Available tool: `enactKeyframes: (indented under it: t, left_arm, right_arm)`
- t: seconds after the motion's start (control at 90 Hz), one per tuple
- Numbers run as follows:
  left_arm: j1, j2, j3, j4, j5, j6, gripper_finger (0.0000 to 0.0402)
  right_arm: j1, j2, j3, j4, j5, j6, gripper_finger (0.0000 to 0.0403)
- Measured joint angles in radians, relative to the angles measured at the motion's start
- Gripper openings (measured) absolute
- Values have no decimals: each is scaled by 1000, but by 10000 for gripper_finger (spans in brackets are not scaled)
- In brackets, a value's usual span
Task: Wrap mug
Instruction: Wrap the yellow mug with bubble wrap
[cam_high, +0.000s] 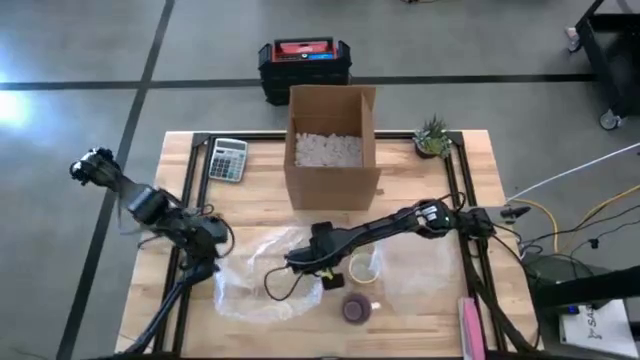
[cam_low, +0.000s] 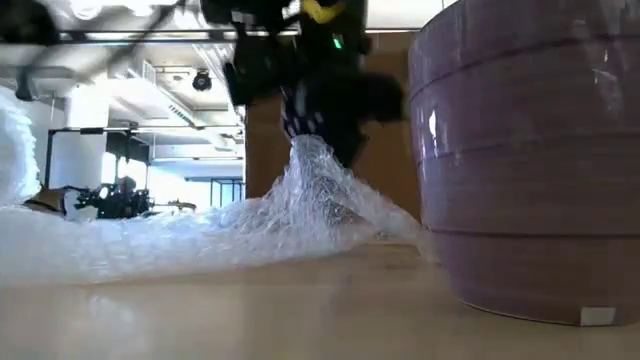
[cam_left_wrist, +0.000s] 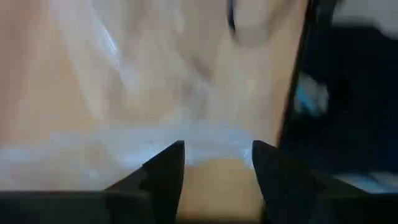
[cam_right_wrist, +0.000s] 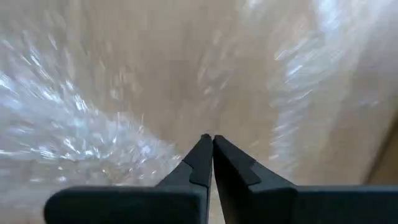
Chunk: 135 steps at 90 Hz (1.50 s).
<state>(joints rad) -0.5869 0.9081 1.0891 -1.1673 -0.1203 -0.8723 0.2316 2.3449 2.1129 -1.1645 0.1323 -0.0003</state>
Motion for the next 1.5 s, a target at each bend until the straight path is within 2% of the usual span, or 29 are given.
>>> enactKeyframes:
  t: [0.067,0.111,0.2,0.333,0.456,0.5,0.678,0.722,0.911,1.044,1.111,1.211,1.267,1.333,1.389,1.422,1.5]
  left_arm:
    - [-6,0,27,24,-132,53,179]
    - [-6,1,25,34,-180,79,177]
    - [3,19,-38,69,-217,113,168]
    - [31,70,-209,189,-264,132,150]
    - [57,107,-339,338,-279,128,132]
    - [61,123,-375,373,-237,116,126]
    - [50,162,-402,316,112,-14,104]
    - [28,165,-401,311,170,-53,98]
    - [-126,163,-374,316,321,-287,72]
    - [-281,163,-340,308,321,-456,60]
    - [-339,159,-281,274,222,-503,54]
    - [-369,153,-127,117,-15,-525,45]
    - [-377,155,-35,0,-178,-505,40]
    - [-377,156,51,-113,-433,-450,36]
    - [-369,153,86,-165,-641,-391,33]
    - [-354,150,94,-177,-732,-353,31]
    - [-277,137,86,-173,-840,-256,26]
  right_arm:
    - [1,-9,19,53,-2,-24,0]
    - [1,-11,29,85,-6,-44,0]
    - [-1,-9,29,216,-9,-73,0]
    - [-12,10,12,393,-8,-80,0]
    - [-18,49,6,401,-8,-82,0]
    - [-18,52,-2,391,-8,-81,0]
    - [-18,54,-27,244,-8,-48,0]
    - [-19,55,-36,204,-6,-46,0]
    - [-21,55,-64,41,0,-46,0]
    - [-23,55,-70,-45,0,-51,0]
    - [-23,49,-70,-40,0,-61,0]
    - [-23,39,-65,16,0,-72,0]
    - [-22,37,-63,67,-1,-90,0]
    - [-20,37,-63,144,-6,-98,0]
    - [-18,41,-63,216,-32,-103,0]
    - [-17,41,-64,251,-46,-103,0]
    - [-14,42,-76,318,-58,-102,0]
